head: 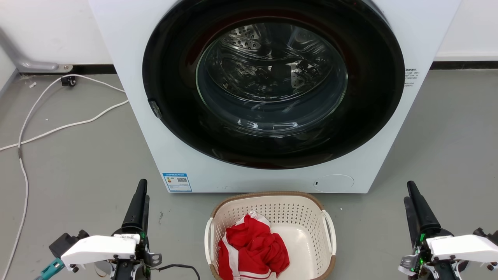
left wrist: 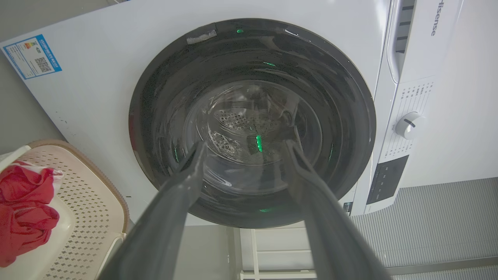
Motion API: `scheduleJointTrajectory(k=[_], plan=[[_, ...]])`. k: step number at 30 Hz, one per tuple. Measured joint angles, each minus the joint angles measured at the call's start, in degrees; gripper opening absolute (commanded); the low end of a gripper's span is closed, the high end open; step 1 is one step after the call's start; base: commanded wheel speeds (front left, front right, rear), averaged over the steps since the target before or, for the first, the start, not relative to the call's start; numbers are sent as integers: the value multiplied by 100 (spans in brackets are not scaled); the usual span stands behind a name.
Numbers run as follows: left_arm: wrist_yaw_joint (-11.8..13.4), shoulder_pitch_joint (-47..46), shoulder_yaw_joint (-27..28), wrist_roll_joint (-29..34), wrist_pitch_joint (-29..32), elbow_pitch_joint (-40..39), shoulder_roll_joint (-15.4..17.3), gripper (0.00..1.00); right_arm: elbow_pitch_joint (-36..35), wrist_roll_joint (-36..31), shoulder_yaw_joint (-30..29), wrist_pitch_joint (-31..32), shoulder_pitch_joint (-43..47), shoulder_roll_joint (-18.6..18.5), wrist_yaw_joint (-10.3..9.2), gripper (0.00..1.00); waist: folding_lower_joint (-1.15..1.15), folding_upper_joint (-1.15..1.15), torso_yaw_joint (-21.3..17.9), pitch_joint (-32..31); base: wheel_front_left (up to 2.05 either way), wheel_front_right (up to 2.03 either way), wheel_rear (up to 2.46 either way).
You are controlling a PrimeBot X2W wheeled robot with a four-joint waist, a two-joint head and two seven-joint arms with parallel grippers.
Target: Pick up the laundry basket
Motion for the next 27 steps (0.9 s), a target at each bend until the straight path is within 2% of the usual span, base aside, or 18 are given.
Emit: scheduleJointTrajectory(k=[15, 27], plan=[[0, 4, -107, 2118, -328, -174, 0, 100, -280, -2514, -29, -297, 12, 4, 0, 100, 0, 0, -3, -6, 0, 0, 0], [19, -85, -212, 3579, -558, -64, 1, 100, -493, -3947, -80, -299, 18, 7, 0, 100, 0, 0, -33, 17, 0, 0, 0]])
